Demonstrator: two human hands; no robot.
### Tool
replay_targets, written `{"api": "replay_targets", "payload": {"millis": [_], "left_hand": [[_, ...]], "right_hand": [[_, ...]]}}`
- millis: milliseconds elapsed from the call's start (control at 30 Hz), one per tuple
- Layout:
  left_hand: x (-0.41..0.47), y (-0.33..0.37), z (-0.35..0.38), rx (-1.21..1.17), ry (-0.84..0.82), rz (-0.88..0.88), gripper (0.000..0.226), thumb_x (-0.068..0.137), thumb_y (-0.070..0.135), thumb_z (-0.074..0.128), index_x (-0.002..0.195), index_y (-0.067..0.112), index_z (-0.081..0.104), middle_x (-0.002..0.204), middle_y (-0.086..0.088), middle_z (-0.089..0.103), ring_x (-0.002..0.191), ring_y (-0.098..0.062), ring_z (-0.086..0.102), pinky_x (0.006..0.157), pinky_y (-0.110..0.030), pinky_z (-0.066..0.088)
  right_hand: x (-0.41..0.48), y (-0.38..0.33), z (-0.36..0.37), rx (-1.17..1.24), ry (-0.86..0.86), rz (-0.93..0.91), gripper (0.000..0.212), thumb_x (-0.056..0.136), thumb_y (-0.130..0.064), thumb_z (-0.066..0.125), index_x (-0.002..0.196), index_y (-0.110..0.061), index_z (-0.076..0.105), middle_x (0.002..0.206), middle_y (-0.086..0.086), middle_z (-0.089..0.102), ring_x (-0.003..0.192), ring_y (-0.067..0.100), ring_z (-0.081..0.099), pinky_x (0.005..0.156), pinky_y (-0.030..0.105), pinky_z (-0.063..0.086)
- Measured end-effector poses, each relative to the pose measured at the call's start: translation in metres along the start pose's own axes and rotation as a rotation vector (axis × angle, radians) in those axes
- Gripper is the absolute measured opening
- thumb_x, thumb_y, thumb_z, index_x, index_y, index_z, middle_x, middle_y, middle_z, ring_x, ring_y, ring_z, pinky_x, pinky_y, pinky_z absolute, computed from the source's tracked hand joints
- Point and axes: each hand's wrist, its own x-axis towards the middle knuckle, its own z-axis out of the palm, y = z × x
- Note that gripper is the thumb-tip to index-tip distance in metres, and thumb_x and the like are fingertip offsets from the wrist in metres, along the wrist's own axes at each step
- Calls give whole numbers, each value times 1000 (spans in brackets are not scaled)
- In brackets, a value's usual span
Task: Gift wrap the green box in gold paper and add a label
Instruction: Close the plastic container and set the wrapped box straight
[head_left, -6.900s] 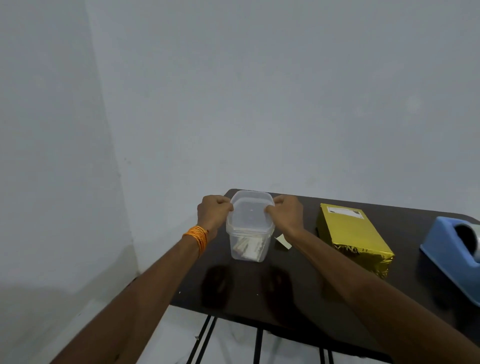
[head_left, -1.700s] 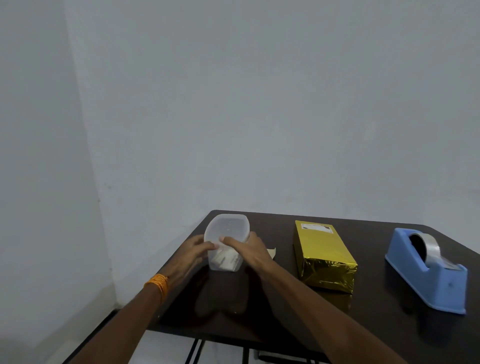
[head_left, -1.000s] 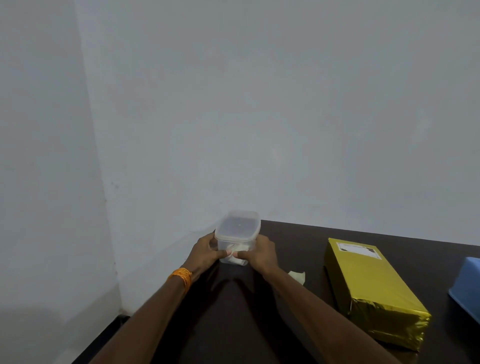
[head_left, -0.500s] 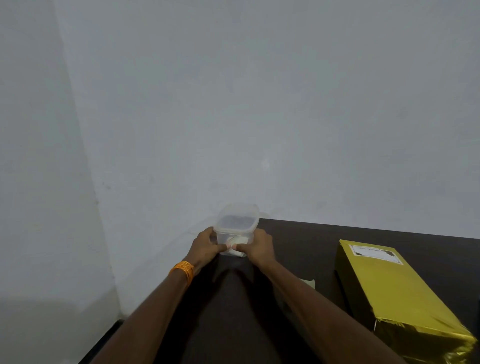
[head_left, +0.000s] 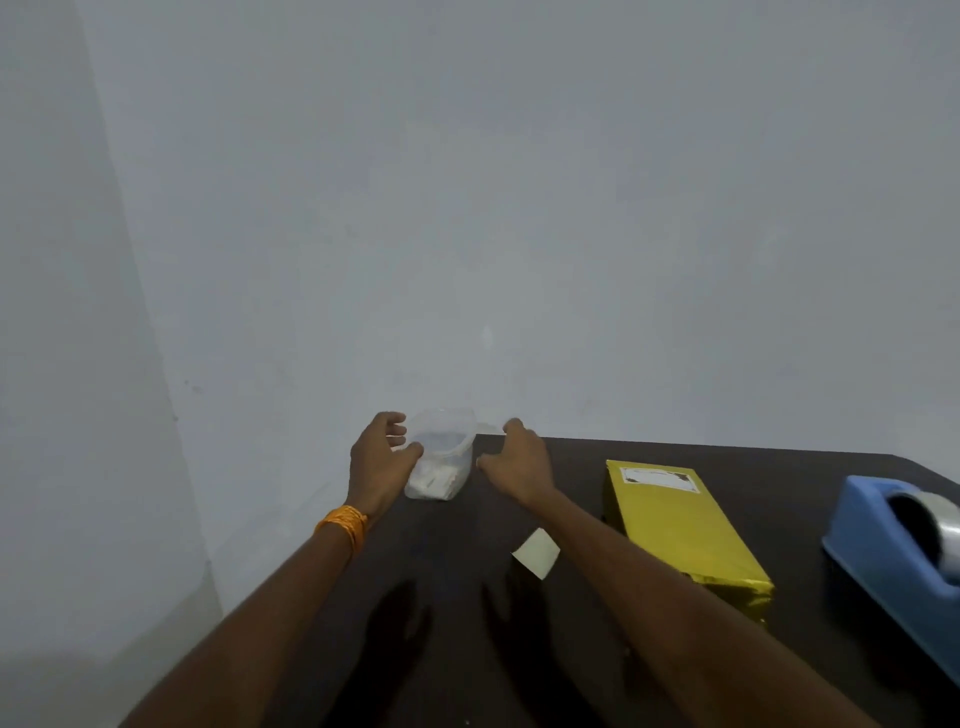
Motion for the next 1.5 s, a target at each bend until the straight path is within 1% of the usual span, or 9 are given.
{"api": "replay_targets", "payload": {"millis": [233,367,533,700,833,1067,1200,1300,1500], "left_hand": [[-45,86,60,-93,-115,134,35,87,11,67,122,13,58,110,-1,63,99,-15,60,74,-14,46],[-79,139,115,-188,-242,179,33,88,13,66,120,14,59,111,-3,63,100,-17,62,73,-18,48],[-123,191,183,-252,-371,222,31,91,17,64,121,15,58,113,-1,61,99,-14,60,68,-13,45],[-160,228,240,-259,-432,206,30,90,19,65,120,15,60,107,1,61,95,-13,58,75,-21,48],[-175,231,272,-263,-579,139,28,90,20,65,116,13,58,101,-1,61,102,-22,62,93,-42,53],[-199,216,305,-142,-773,41,44,93,32,60,131,11,51,126,-6,57,115,-24,56,99,-45,50],[-209,207,324,-161,-870,-31,38,92,33,57,119,7,58,112,-5,63,105,-26,62,78,-33,54],[-213,199,340,-253,-881,-86,39,82,40,59,108,11,67,106,-5,71,97,-23,69,88,-45,56],[-212,200,363,-286,-848,-85,29,89,34,63,108,14,68,105,-2,72,95,-20,70,89,-43,57]], "right_hand": [[-44,29,-101,-82,142,-30,50,86,-23,67,131,-11,49,123,11,60,103,24,61,83,34,52],[-76,69,-173,-118,245,0,48,87,-24,66,132,-12,52,128,10,60,115,24,58,91,36,51],[-104,105,-248,-153,373,39,40,86,-22,65,124,-13,57,121,9,62,107,22,59,79,29,44],[-141,147,-299,-167,467,97,43,84,-23,66,125,-15,56,124,7,59,112,22,56,87,32,47],[-167,182,-311,-159,460,168,50,81,-30,70,125,-12,54,124,6,56,110,21,53,86,30,45],[-185,223,-302,-51,275,327,77,70,-34,85,132,-13,45,114,1,54,96,19,54,70,27,43],[-184,231,-301,-49,276,333,61,71,-39,82,119,-14,54,105,0,61,85,15,59,55,20,41],[-182,235,-301,-78,285,313,51,69,-41,81,108,-18,57,97,-3,62,78,10,60,54,20,42],[-177,251,-311,-67,303,300,46,71,-42,79,105,-18,61,94,-6,64,78,7,62,58,21,48]]}}
